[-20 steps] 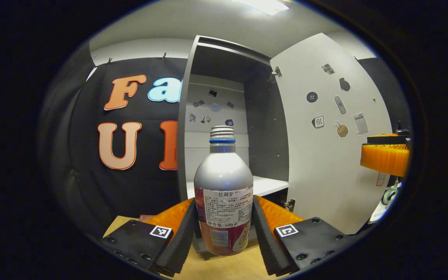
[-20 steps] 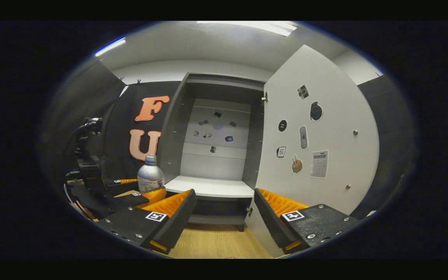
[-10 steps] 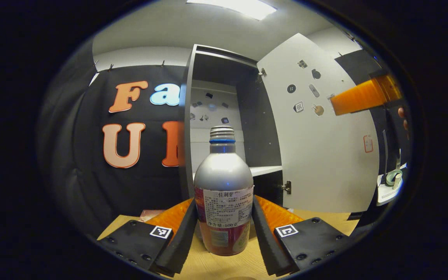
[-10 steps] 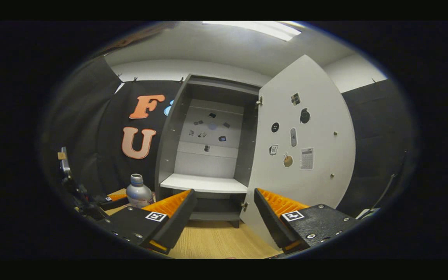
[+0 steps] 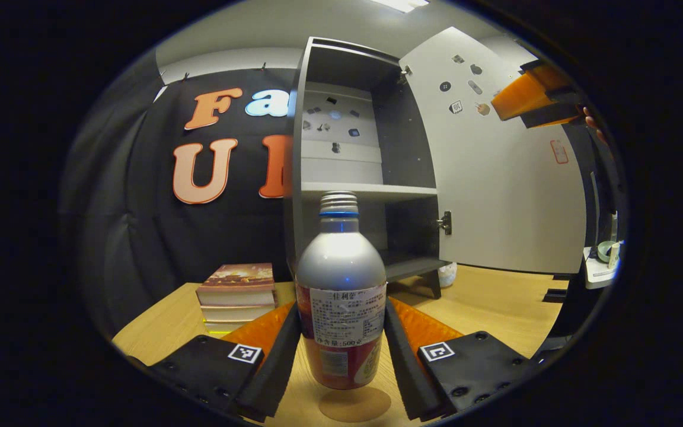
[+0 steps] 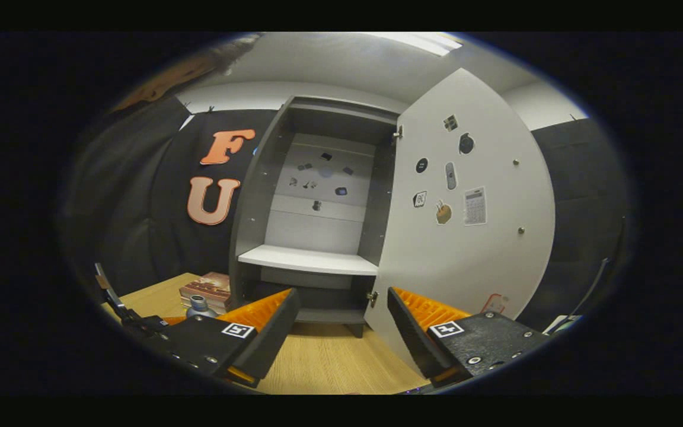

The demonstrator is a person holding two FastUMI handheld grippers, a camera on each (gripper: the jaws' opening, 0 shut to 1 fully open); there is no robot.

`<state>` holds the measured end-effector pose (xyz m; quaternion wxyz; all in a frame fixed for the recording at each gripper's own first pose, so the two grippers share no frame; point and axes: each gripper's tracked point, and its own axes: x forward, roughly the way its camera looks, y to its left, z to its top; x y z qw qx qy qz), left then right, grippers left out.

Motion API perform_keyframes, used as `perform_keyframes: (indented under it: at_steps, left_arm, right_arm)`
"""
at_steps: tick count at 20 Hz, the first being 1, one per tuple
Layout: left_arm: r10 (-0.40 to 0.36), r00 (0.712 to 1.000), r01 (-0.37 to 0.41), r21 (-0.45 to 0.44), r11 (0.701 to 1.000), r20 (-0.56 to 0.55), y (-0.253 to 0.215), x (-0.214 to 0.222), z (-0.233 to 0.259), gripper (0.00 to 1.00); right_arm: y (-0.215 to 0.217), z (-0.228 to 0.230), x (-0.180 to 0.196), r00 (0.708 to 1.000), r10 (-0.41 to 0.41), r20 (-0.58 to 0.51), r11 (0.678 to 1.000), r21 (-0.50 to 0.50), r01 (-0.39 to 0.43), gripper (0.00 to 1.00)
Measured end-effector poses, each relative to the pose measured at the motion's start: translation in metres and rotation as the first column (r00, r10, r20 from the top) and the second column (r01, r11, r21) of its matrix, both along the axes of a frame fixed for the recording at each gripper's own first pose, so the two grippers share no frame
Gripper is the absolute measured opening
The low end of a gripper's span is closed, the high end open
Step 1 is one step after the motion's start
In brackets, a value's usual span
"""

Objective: Open the cabinet door with the right hand, grasp the bottle in the cabinet with the left hand and place it on the coaster, then close the cabinet door with the right hand.

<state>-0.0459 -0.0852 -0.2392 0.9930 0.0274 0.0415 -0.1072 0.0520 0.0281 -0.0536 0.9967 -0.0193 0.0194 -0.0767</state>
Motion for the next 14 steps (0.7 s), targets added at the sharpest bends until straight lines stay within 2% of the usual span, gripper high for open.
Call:
perform_keyframes:
  at_steps: [5,14]
  left_arm:
    - [-0.003,0.998,0.003,0.004,1.000,-0.057,-0.004,-0.009,-0.035,0.82]
    - [0.016,0.995,-0.014,0.024,1.000,-0.097,-0.003,-0.013,-0.057,0.83]
  right_arm:
    - [0.012,-0.018,0.001,0.998,0.040,-0.043,0.999,0.013,-0.039,0.92]
    - [0.013,-0.032,0.000,0.994,0.063,-0.089,0.998,0.014,-0.062,0.92]
